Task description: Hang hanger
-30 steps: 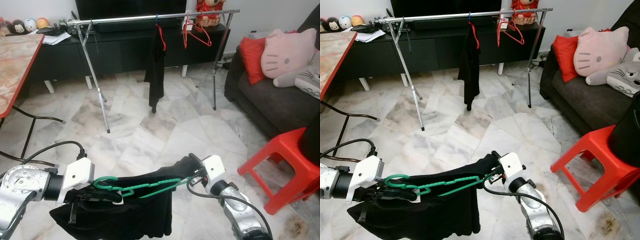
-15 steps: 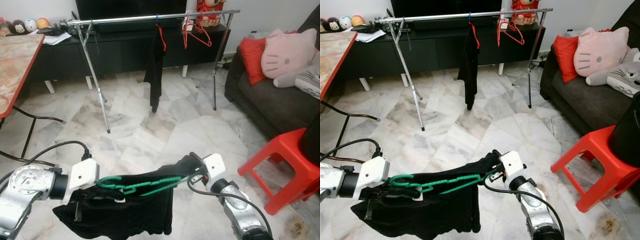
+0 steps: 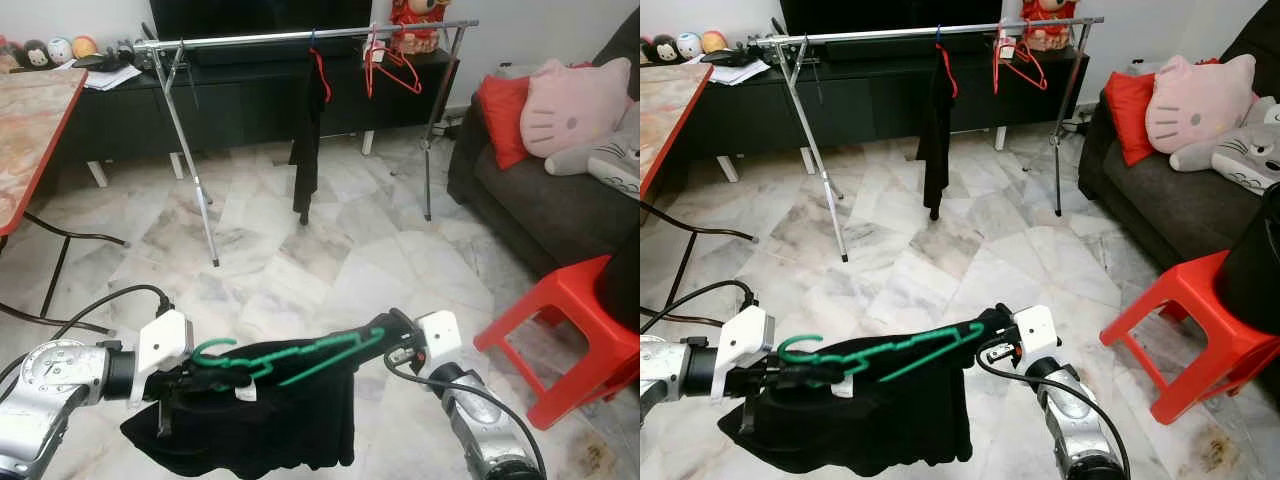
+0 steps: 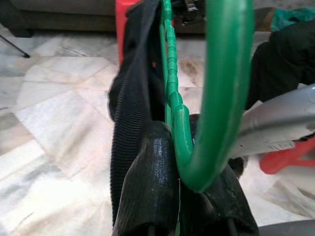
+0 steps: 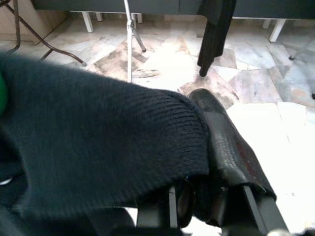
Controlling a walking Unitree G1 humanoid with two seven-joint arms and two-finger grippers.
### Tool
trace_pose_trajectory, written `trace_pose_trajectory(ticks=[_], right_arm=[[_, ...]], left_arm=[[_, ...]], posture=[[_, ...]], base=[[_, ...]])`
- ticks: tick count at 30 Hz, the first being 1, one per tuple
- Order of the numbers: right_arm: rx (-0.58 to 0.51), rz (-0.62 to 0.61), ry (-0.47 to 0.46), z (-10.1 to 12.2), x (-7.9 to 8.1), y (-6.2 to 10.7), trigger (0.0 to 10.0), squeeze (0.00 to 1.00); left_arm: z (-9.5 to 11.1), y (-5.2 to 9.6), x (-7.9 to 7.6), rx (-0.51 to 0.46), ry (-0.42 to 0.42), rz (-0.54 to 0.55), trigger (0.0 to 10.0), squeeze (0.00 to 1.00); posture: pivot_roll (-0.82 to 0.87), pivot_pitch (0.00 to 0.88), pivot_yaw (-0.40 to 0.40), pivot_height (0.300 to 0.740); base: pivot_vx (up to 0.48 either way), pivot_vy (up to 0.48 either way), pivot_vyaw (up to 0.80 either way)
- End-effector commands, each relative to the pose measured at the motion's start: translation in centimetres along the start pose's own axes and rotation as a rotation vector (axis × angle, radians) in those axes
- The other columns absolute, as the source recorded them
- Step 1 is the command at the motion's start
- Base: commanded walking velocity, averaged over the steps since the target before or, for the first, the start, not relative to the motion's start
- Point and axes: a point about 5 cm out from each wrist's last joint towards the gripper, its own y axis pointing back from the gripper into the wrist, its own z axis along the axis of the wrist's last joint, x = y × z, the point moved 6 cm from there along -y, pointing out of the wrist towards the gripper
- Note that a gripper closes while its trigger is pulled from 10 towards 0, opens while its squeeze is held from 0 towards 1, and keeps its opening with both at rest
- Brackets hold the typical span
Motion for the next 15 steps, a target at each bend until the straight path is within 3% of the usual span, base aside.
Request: trace_pose_trajectory(ticks=[1,6,8,11,15], right_arm=[[0.018,-0.048,-0.038,-0.8,-1.0,0.7,0.0,0.00],[0.034,-0.048,-0.053,-1.5,-0.7,0.9,0.0,0.00],[0.052,-0.036,-0.063,-2.1,-0.1,1.0,0.0,0.00],[0.062,-0.030,-0.066,-2.5,0.1,1.1,0.0,0.00],[0.094,-0.013,-0.060,-3.2,0.6,1.2,0.0,0.00]], left_arm=[[0.4,1.1,1.8,-0.013,-0.013,0.095,10.0,0.00],[1.1,1.1,3.2,-0.055,-0.015,0.179,10.0,0.00],[2.0,0.8,4.7,-0.120,-0.005,0.275,10.0,0.00],[2.6,0.5,5.5,-0.166,0.006,0.323,10.0,0.00],[4.3,-1.0,6.4,-0.317,0.116,0.413,10.0,0.00]], posture=[[-0.02,0.000,-0.058,0.740],[-0.02,0.000,-0.057,0.740],[-0.02,0.000,-0.055,0.740],[-0.02,0.000,-0.055,0.740],[-0.02,0.000,-0.052,0.740]], base=[[0.000,0.000,0.00],[0.000,0.000,0.00],[0.000,0.000,0.00],[0.000,0.000,0.00],[0.000,0.000,0.00]])
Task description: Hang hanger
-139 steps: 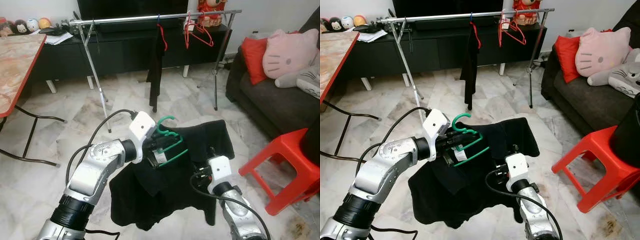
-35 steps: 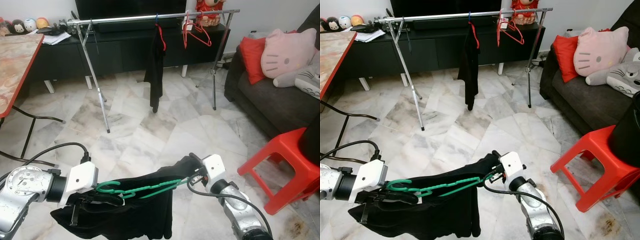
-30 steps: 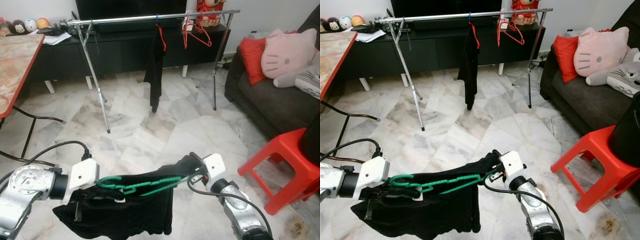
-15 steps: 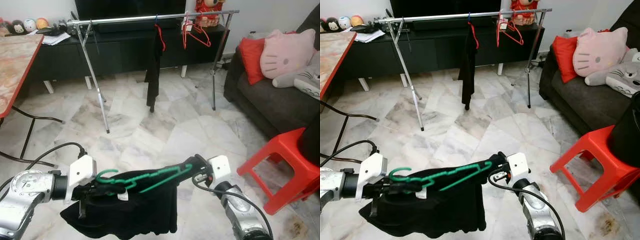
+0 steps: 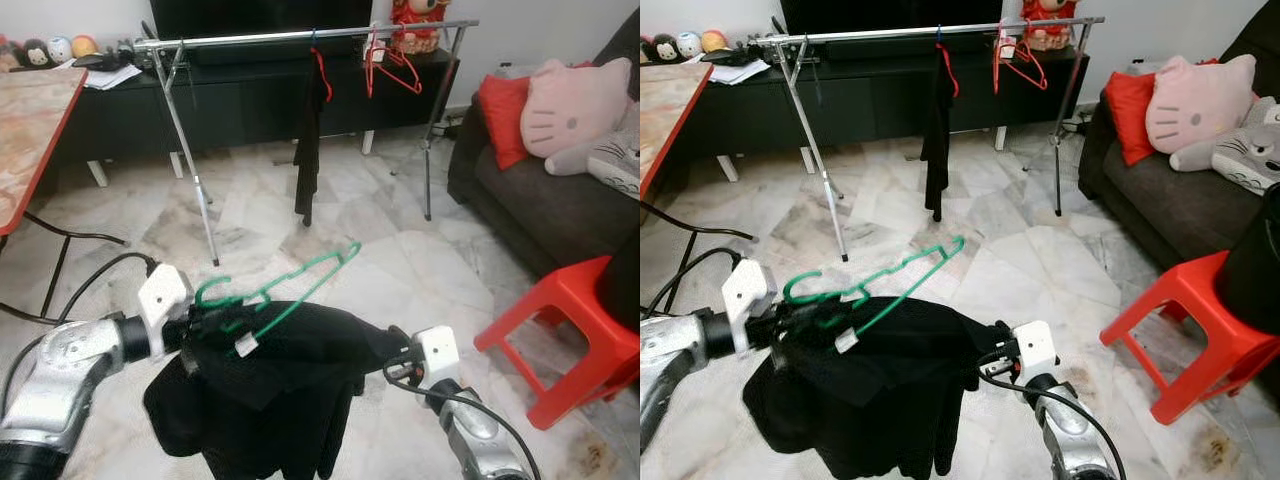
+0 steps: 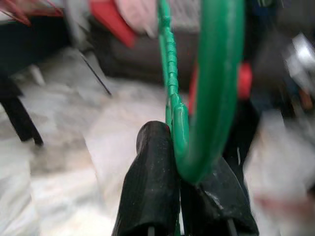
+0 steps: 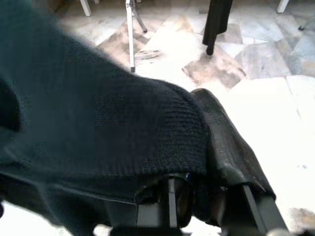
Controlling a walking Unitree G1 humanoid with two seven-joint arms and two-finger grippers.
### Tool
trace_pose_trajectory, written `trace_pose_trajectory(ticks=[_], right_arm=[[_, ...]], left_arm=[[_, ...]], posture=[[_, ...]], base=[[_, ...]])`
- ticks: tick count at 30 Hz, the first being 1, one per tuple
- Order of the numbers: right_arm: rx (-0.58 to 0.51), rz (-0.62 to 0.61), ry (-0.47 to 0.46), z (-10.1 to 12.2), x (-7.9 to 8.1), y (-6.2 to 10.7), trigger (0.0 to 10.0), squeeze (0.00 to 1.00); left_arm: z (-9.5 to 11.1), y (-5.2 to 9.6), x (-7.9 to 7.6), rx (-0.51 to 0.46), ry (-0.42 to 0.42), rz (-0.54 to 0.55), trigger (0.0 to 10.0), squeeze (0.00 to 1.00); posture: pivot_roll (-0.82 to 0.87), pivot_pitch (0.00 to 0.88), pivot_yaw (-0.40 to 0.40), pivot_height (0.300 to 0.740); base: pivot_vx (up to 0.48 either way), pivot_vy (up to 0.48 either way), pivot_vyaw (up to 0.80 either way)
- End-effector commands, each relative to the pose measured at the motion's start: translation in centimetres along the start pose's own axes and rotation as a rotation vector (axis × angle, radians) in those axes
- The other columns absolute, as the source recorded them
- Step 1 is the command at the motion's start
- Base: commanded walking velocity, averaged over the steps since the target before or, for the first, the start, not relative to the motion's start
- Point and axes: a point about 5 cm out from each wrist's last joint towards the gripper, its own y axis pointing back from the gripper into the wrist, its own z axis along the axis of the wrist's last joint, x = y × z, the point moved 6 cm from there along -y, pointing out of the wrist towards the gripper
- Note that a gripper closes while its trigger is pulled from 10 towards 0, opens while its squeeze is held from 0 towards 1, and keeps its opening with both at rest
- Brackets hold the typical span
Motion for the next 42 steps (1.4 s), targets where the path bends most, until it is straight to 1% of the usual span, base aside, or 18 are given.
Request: trace_pose_trajectory(ticks=[1,5,8,10,12,17,22,23,24,25,27,28,30,35,36,39,41,42], right_arm=[[0.023,-0.004,0.004,-0.6,-0.1,0.2,0.0,0.00],[0.064,-0.001,0.005,-1.7,0.1,0.5,0.0,0.00],[0.072,-0.003,0.002,-1.9,0.2,0.5,0.0,0.00],[0.084,-0.006,-0.008,-2.2,0.3,0.5,0.0,0.00],[0.088,-0.009,-0.010,-2.2,0.5,0.3,0.0,0.00],[0.075,-0.001,-0.008,-1.8,0.9,-0.1,0.0,0.00],[0.075,-0.014,-0.008,-1.8,0.8,-0.2,0.0,0.00],[0.078,-0.029,-0.013,-1.9,0.7,-0.2,0.0,0.00],[0.078,-0.029,-0.013,-1.9,0.7,-0.2,0.0,0.00],[0.074,-0.059,-0.024,-1.8,0.3,-0.1,0.0,0.00],[0.068,-0.090,-0.032,-1.7,-0.2,-0.1,0.0,0.00],[0.057,-0.134,-0.037,-1.4,-1.1,-0.1,0.0,0.00],[0.024,-0.191,-0.076,-0.7,-2.2,0.0,0.0,0.00],[-0.058,-0.327,-0.107,1.1,-5.2,0.6,0.0,0.00],[-0.058,-0.327,-0.107,1.1,-5.2,0.6,0.0,0.00],[-0.105,-0.392,-0.105,2.2,-6.6,1.0,0.0,0.00],[-0.123,-0.408,-0.106,2.5,-6.9,1.2,0.0,0.00],[-0.156,-0.434,-0.107,3.2,-7.5,1.5,0.0,0.00]], left_arm=[[1.5,-0.4,0.6,-0.057,0.024,0.039,10.0,0.00],[3.1,-3.2,0.2,-0.215,0.216,0.130,10.0,0.00],[3.5,-3.8,-0.1,-0.244,0.263,0.127,10.0,0.00],[4.6,-5.3,-1.0,-0.320,0.390,0.108,10.0,0.00],[5.1,-6.1,-1.9,-0.344,0.444,0.062,10.0,0.00],[5.8,-6.8,-1.3,-0.365,0.439,0.136,10.0,0.00],[5.5,-6.6,1.0,-0.324,0.291,0.310,10.0,0.00],[3.7,-5.8,3.0,-0.219,0.175,0.442,10.0,0.00],[3.7,-5.8,3.0,-0.219,0.175,0.442,10.0,0.00],[0.9,-4.7,4.5,-0.077,0.059,0.543,10.0,0.00],[-1.7,-3.6,5.2,0.048,0.000,0.597,10.0,0.00],[-4.6,-2.3,5.3,0.190,-0.097,0.614,10.0,0.00],[-7.2,-1.0,4.9,0.311,-0.187,0.598,10.0,0.00],[-13.2,3.9,3.9,0.438,-0.045,0.706,10.0,0.00],[-13.2,3.9,3.9,0.438,-0.045,0.706,10.0,0.00],[-17.7,7.0,2.5,0.532,0.167,0.780,10.0,0.00],[-18.9,7.8,1.8,0.565,0.202,0.784,10.0,0.00],[-21.1,9.4,0.5,0.640,0.263,0.787,10.0,0.00]], posture=[[-0.02,0.000,-0.052,0.740],[-0.02,0.000,-0.054,0.740],[-0.02,0.000,-0.052,0.740],[-0.03,0.000,-0.047,0.740],[-0.03,0.000,-0.046,0.740],[-0.03,0.000,-0.041,0.740],[-0.03,0.000,-0.042,0.740],[-0.03,0.000,-0.041,0.740],[-0.03,0.000,-0.041,0.740],[-0.02,0.000,-0.040,0.740],[-0.02,0.000,-0.037,0.740],[-0.02,0.000,-0.031,0.740],[-0.03,0.000,-0.026,0.740],[-0.03,0.000,-0.016,0.740],[-0.03,0.000,-0.016,0.740],[-0.02,0.000,-0.016,0.740],[-0.02,0.000,-0.014,0.740],[-0.03,0.000,-0.011,0.740]], base=[[0.000,0.000,0.00],[0.000,0.000,0.00],[0.000,0.000,0.00],[0.000,0.000,0.00],[0.000,0.000,0.00],[0.000,0.000,0.00],[0.000,0.000,0.00],[0.000,0.000,0.00],[0.000,0.000,0.00],[0.000,0.000,0.00],[0.000,0.000,0.00],[0.000,0.000,0.00],[0.000,0.000,0.00],[0.000,0.000,0.00],[0.000,0.000,0.00],[0.000,0.000,0.00],[0.000,0.000,0.00],[0.000,0.000,0.00]])
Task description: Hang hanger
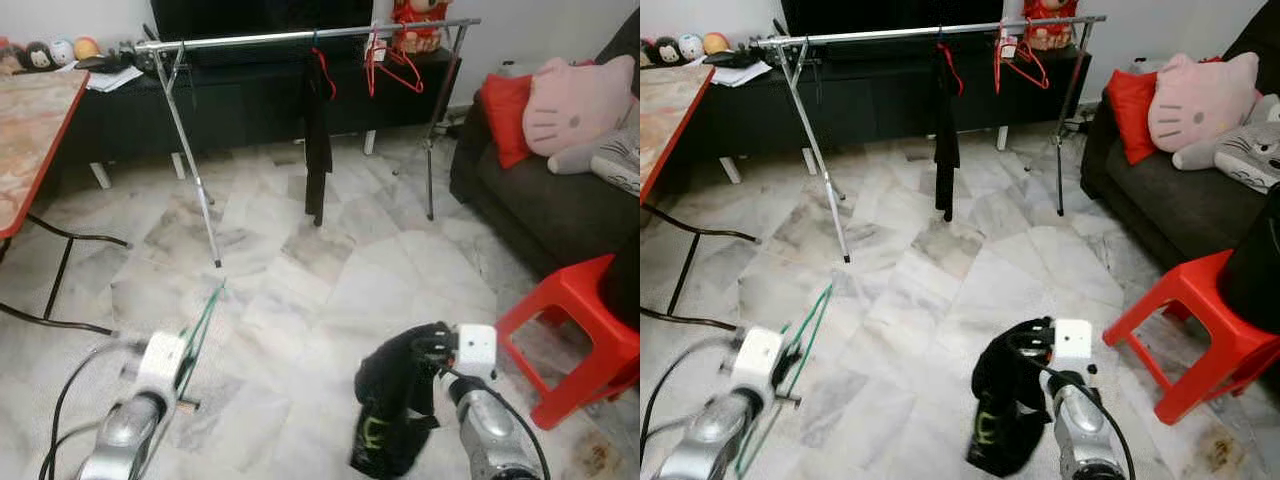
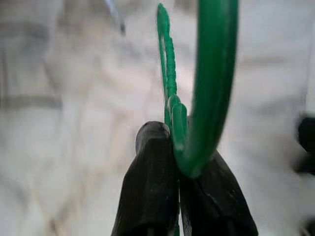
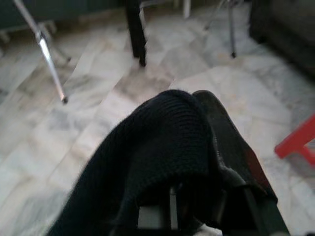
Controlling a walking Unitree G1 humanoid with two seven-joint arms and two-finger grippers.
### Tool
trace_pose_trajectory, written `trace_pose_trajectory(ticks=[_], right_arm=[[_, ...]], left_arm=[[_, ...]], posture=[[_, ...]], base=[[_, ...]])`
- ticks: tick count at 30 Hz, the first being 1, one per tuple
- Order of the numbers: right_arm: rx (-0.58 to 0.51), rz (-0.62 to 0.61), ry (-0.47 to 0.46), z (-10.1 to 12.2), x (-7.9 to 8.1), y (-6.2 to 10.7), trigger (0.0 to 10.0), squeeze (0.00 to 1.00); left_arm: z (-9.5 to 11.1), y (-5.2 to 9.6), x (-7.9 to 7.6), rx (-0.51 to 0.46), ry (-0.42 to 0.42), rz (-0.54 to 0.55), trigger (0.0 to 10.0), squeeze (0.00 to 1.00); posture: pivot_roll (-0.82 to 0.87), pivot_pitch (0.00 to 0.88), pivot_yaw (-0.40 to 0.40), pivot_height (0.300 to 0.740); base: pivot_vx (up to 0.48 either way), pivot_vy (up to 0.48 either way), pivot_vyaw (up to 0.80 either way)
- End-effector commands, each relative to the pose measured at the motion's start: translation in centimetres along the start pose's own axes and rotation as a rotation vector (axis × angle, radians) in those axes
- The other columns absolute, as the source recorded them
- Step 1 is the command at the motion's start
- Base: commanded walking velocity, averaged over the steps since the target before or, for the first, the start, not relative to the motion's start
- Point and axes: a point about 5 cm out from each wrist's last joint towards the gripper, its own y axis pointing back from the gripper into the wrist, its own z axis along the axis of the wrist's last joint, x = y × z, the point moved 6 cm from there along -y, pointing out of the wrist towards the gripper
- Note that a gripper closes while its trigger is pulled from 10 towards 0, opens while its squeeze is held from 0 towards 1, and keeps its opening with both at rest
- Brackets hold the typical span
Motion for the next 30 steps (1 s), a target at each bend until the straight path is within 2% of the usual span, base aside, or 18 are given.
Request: trace_pose_trajectory(ticks=[1,5,6,7,9,10,11,12,14,15,16,17,20,22,24,26,27,30], right_arm=[[-0.099,-0.052,-0.010,2.3,-1.3,-0.1,0.0,0.00],[-0.104,-0.058,-0.012,2.3,-1.4,0.0,0.0,0.00],[-0.117,-0.077,-0.019,2.5,-1.7,0.1,0.0,0.00],[-0.122,-0.091,-0.021,2.5,-1.9,0.3,0.0,0.00],[-0.125,-0.099,-0.018,2.5,-1.9,0.4,0.0,0.00],[-0.129,-0.117,-0.021,2.6,-2.1,0.5,0.0,0.00],[-0.129,-0.117,-0.021,2.6,-2.1,0.5,0.0,0.00],[-0.135,-0.141,-0.022,2.7,-2.6,0.7,0.0,0.00],[-0.136,-0.161,-0.019,2.7,-3.0,0.8,0.0,0.00],[-0.134,-0.179,0.018,2.8,-3.3,0.9,2.9,0.00],[-0.134,-0.179,0.018,2.8,-3.3,0.9,2.9,0.00],[-0.139,-0.198,0.023,3.0,-3.5,1.0,10.0,0.00],[-0.180,-0.240,-0.007,4.0,-3.9,1.3,10.0,0.00],[-0.251,-0.255,-0.002,5.6,-3.7,1.9,10.0,0.00],[-0.355,-0.262,0.061,7.9,-3.1,3.7,10.0,0.00],[-0.385,-0.277,0.086,8.5,-3.0,5.0,10.0,0.00],[-0.411,-0.304,0.082,9.0,-3.3,6.4,10.0,0.00],[-0.419,-0.341,0.088,9.2,-3.7,7.6,10.0,0.00]], left_arm=[[-5.5,1.2,-0.1,0.188,0.053,-0.007,10.0,0.00],[-6.3,1.4,-0.1,0.215,0.034,-0.012,10.0,0.00],[-8.6,2.3,-0.3,0.287,-0.013,-0.026,10.0,0.00],[-10.6,3.2,-0.4,0.354,0.023,-0.019,10.0,0.00],[-11.9,3.9,-0.2,0.403,0.078,0.014,10.0,0.00],[-13.1,4.6,0.1,0.450,0.088,0.039,10.0,0.00],[-13.1,4.6,0.1,0.450,0.088,0.039,10.0,0.00],[-14.1,5.3,0.0,0.484,0.106,0.047,10.0,0.00],[-14.7,5.6,-0.4,0.511,0.080,0.034,10.0,0.00],[-14.6,5.5,-0.6,0.508,0.066,0.023,10.0,0.00],[-14.6,5.5,-0.6,0.508,0.066,0.023,10.0,0.00],[-14.3,5.2,-0.6,0.494,0.075,0.032,10.0,0.00],[-13.6,4.7,-0.8,0.470,0.091,0.038,10.0,0.00],[-13.1,4.2,-1.0,0.452,0.076,0.025,10.0,0.00],[-12.5,3.8,-1.3,0.433,0.069,0.014,10.0,0.00],[-12.3,3.6,-1.4,0.431,0.072,0.013,10.0,0.00],[-12.3,3.5,-1.6,0.434,0.068,0.009,10.0,0.00],[-12.3,3.5,-1.7,0.437,0.057,0.005,10.0,0.00]], posture=[[-0.03,0.000,-0.008,0.740],[-0.03,0.000,-0.005,0.740],[-0.02,0.000,-0.002,0.740],[-0.02,0.000,-0.003,0.740],[-0.02,0.000,-0.002,0.740],[-0.03,0.000,0.003,0.740],[-0.03,0.000,0.003,0.740],[-0.04,0.000,0.003,0.740],[-0.04,0.000,0.001,0.740],[-0.04,0.000,0.003,0.740],[-0.04,0.000,0.003,0.740],[-0.04,0.000,0.002,0.740],[-0.03,0.000,-0.002,0.740],[-0.03,0.000,0.001,0.740],[-0.04,0.000,0.007,0.740],[-0.05,0.000,0.015,0.740],[-0.06,0.000,0.019,0.740],[-0.07,0.000,0.021,0.740]], base=[[0.000,0.000,0.00],[0.000,0.000,0.00],[0.000,0.000,0.00],[0.000,0.000,0.00],[0.000,0.000,0.00],[0.000,0.000,0.00],[0.000,0.000,0.00],[0.000,0.000,0.00],[0.000,0.000,0.00],[0.000,0.000,0.00],[0.000,0.000,0.00],[0.000,0.000,0.00],[0.000,0.000,0.00],[0.000,0.000,0.00],[0.000,0.000,0.00],[0.000,0.000,0.00],[0.000,0.000,0.00],[0.000,0.000,0.00]])
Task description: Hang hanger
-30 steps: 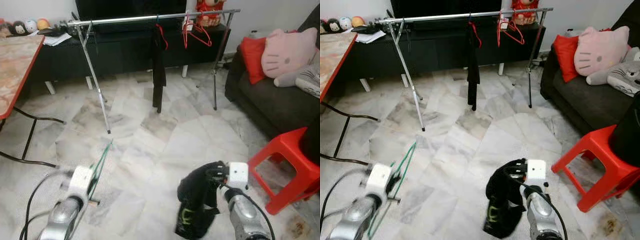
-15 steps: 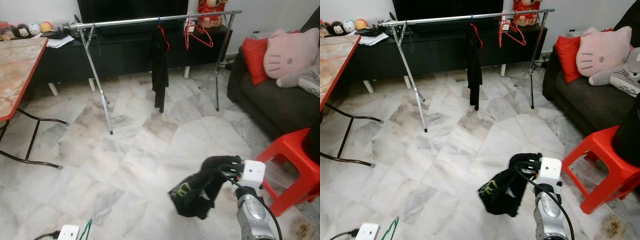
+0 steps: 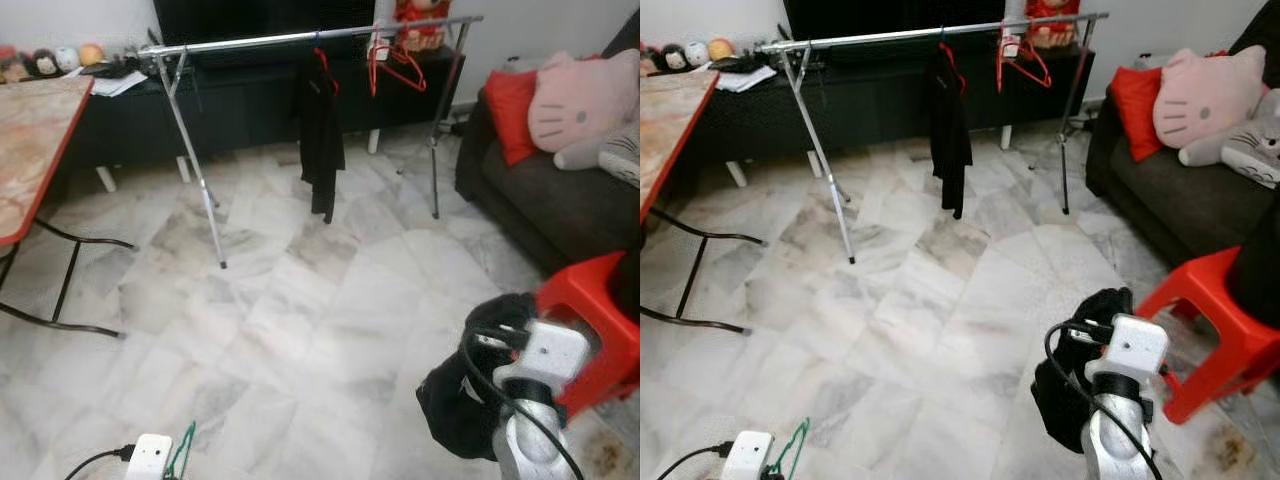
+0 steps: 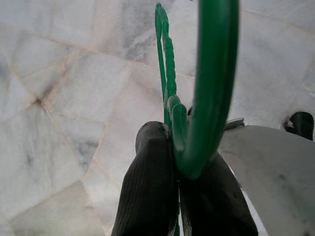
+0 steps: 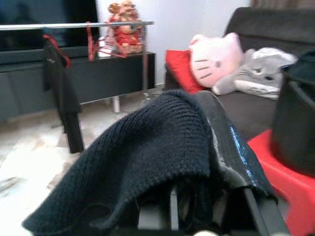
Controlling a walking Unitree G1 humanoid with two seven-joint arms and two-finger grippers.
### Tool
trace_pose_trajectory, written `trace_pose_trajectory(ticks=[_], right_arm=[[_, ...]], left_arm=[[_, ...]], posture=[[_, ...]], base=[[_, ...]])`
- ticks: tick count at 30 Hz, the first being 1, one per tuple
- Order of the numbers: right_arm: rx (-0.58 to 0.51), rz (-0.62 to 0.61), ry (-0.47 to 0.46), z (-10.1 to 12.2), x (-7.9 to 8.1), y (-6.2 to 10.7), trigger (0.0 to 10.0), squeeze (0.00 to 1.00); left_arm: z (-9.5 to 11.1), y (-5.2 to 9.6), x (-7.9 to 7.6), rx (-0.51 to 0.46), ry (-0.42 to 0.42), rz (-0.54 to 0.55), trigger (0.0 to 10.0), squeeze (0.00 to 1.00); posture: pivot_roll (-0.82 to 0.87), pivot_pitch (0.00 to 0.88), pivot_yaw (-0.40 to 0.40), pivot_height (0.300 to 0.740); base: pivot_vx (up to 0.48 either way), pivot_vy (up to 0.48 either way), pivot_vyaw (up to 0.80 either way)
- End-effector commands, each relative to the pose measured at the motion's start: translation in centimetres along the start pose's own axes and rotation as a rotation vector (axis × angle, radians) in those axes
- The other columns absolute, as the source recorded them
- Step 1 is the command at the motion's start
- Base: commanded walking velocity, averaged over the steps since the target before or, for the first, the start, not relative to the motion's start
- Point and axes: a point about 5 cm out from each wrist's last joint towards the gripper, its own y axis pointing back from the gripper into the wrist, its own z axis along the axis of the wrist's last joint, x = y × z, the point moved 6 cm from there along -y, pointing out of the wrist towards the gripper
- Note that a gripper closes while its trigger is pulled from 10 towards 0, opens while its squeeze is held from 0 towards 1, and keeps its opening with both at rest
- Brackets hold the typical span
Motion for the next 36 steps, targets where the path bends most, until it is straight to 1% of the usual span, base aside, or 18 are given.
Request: trace_pose_trajectory(ticks=[1,6,10,13,15,16,18,22,26,32,36], right_arm=[[-0.035,-0.023,0.004,1.4,-0.4,0.2,10.0,0.00],[-0.038,-0.019,0.006,2.1,-0.4,0.1,10.0,0.00],[-0.018,-0.047,0.044,2.1,-0.4,-0.8,10.0,0.00],[-0.031,-0.032,0.032,2.8,0.3,-1.4,10.0,0.00],[-0.027,-0.032,0.037,2.9,0.3,-1.4,10.0,0.00],[-0.011,-0.037,0.027,2.7,0.4,-1.2,10.0,0.00],[0.000,-0.041,0.019,2.6,0.4,-1.0,10.0,0.00],[0.017,-0.025,0.017,2.3,0.9,-0.9,10.0,0.00],[0.003,-0.015,0.022,3.0,1.0,-1.6,10.0,0.00],[0.008,-0.016,0.024,3.0,1.0,-1.9,10.0,0.00],[0.014,0.002,0.017,3.0,1.5,-1.8,10.0,0.00]], left_arm=[[-0.7,0.1,0.2,0.025,-0.016,0.009,10.0,0.00],[-0.6,0.1,0.4,0.020,-0.007,0.016,10.0,0.00],[-1.1,0.2,0.5,0.030,0.009,0.032,10.0,0.00],[-1.4,0.2,0.3,0.043,0.013,0.032,10.0,0.00],[-1.5,0.2,0.2,0.045,0.009,0.030,10.0,0.00],[-1.6,0.1,-0.1,0.050,0.003,0.015,10.0,0.00],[-1.6,0.1,-0.2,0.051,0.005,0.013,10.0,0.00],[-1.3,0.0,-0.1,0.051,0.014,0.023,10.0,0.00],[-0.6,-0.1,0.1,0.036,0.013,0.030,10.0,0.00],[-0.5,-0.1,0.2,0.031,0.019,0.037,10.0,0.00],[-0.5,-0.1,0.1,0.038,0.003,0.041,10.0,0.00]], posture=[[-0.06,0.000,0.021,0.740],[-0.06,0.000,0.015,0.740],[-0.05,0.000,0.008,0.740],[-0.06,0.000,0.008,0.740],[-0.06,0.000,0.009,0.740],[-0.06,0.000,0.010,0.740],[-0.06,0.000,0.012,0.740],[-0.06,0.000,0.012,0.740],[-0.06,0.000,0.005,0.740],[-0.05,0.000,0.003,0.740],[-0.05,0.000,0.001,0.740]], base=[[0.000,0.000,0.00],[0.000,0.000,0.00],[0.000,0.000,0.00],[0.000,0.000,0.64],[0.000,0.000,0.79],[0.000,0.000,0.79],[0.000,0.000,0.78],[0.000,0.000,0.77],[0.000,0.000,0.77],[0.000,0.000,0.77],[0.000,0.000,0.77]])
